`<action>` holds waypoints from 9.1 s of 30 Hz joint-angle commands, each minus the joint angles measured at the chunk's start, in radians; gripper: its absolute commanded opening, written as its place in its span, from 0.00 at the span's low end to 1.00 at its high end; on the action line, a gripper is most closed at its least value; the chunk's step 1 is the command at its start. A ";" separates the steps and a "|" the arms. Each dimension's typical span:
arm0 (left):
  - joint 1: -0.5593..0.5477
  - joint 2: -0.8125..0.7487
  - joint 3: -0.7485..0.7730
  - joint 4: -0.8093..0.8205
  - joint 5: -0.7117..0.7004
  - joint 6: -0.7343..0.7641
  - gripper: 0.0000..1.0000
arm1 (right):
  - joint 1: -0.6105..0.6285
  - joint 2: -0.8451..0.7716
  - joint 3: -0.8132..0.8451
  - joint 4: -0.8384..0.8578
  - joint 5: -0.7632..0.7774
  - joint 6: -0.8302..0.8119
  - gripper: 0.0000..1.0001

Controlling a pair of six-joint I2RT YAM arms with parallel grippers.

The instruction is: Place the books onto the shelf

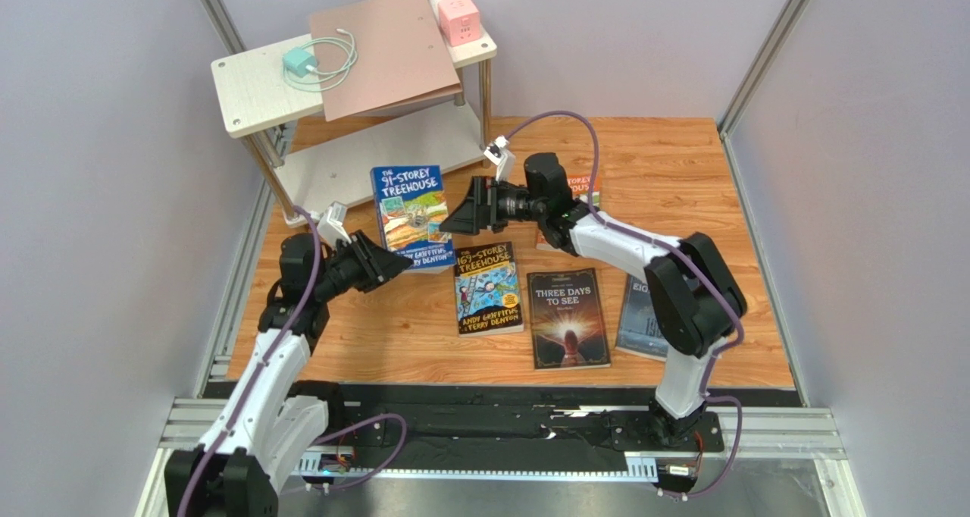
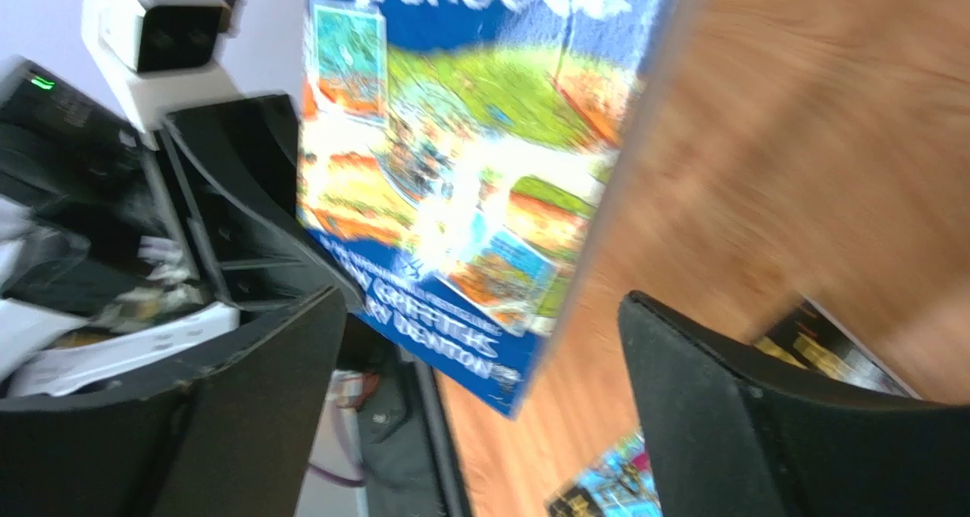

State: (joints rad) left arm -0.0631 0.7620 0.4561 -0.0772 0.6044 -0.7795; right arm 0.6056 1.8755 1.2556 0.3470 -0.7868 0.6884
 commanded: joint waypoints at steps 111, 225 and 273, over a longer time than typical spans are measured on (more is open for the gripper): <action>-0.365 1.091 0.573 -0.309 -0.572 -0.179 0.00 | -0.020 -0.268 -0.578 -0.152 0.348 -0.069 0.98; -0.116 1.225 0.530 1.497 0.155 -0.838 0.00 | -0.063 -0.863 -0.570 -0.299 0.417 -0.210 1.00; -0.006 1.522 1.285 0.373 0.097 -0.349 0.42 | -0.064 -0.904 -0.591 -0.399 0.434 -0.297 1.00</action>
State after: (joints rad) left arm -0.0692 2.2646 1.6749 0.3119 0.7036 -1.1744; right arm 0.5362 1.0035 0.6666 -0.0639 -0.3676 0.4164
